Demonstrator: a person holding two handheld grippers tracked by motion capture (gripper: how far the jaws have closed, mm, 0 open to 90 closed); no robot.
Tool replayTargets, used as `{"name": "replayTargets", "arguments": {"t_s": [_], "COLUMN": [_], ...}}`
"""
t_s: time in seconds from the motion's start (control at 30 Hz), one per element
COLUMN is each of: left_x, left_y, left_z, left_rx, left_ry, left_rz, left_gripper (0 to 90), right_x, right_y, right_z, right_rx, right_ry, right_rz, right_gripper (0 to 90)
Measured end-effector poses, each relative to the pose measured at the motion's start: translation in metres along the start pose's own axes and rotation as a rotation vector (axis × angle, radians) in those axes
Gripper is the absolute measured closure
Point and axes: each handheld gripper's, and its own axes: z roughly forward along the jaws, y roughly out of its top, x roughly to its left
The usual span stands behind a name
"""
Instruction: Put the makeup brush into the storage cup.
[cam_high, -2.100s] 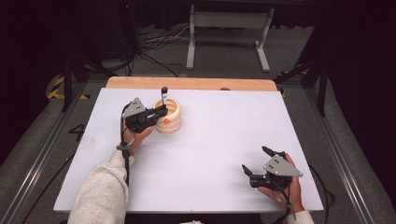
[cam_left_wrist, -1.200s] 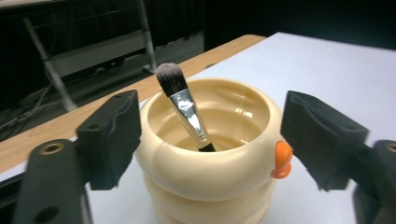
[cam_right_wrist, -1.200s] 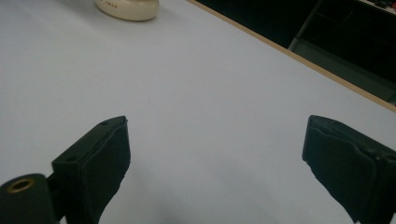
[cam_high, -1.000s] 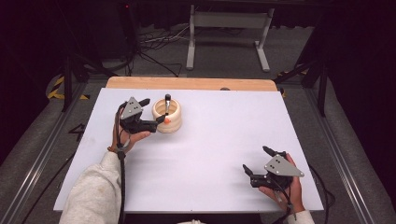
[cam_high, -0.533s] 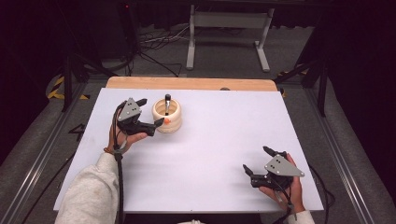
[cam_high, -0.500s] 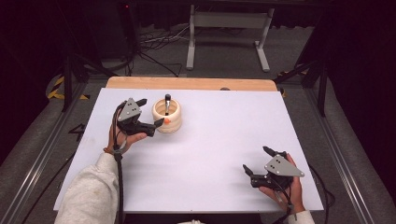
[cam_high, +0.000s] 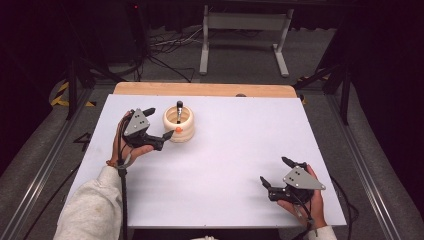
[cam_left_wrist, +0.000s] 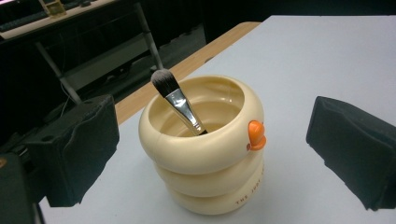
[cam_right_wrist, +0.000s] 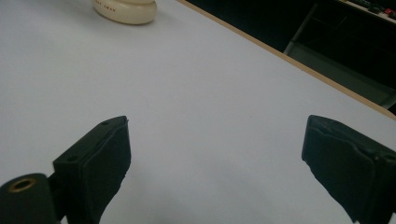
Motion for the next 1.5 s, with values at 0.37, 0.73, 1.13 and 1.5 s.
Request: {"name": "replayTargets", "arguments": {"t_s": [0.37, 0.73, 1.13, 1.5], "left_x": [0.001, -0.003, -0.009, -0.015], "left_y": [-0.002, -0.009, -0.02, -0.031], "left_z": [-0.016, -0.038, -0.057, -0.074], "left_rx": [-0.024, -0.058, -0.009, 0.011], "left_ry": [-0.006, -0.025, -0.032, -0.031], "left_rz": [-0.009, -0.02, 0.012, 0.032], "left_gripper": [3.2, 4.5, 4.2, 5.0], "right_x": [-0.002, -0.003, -0.005, -0.005], "right_y": [0.002, 0.007, 0.001, -0.002], "right_z": [-0.005, -0.012, -0.017, -0.019], "right_rx": [-0.026, -0.078, -0.065, -0.057], "right_ry": [0.004, 0.0, -0.014, -0.021], "right_rz": [0.002, 0.02, 0.013, 0.007], "right_gripper": [8.1, 4.7, 4.9, 5.1]}}
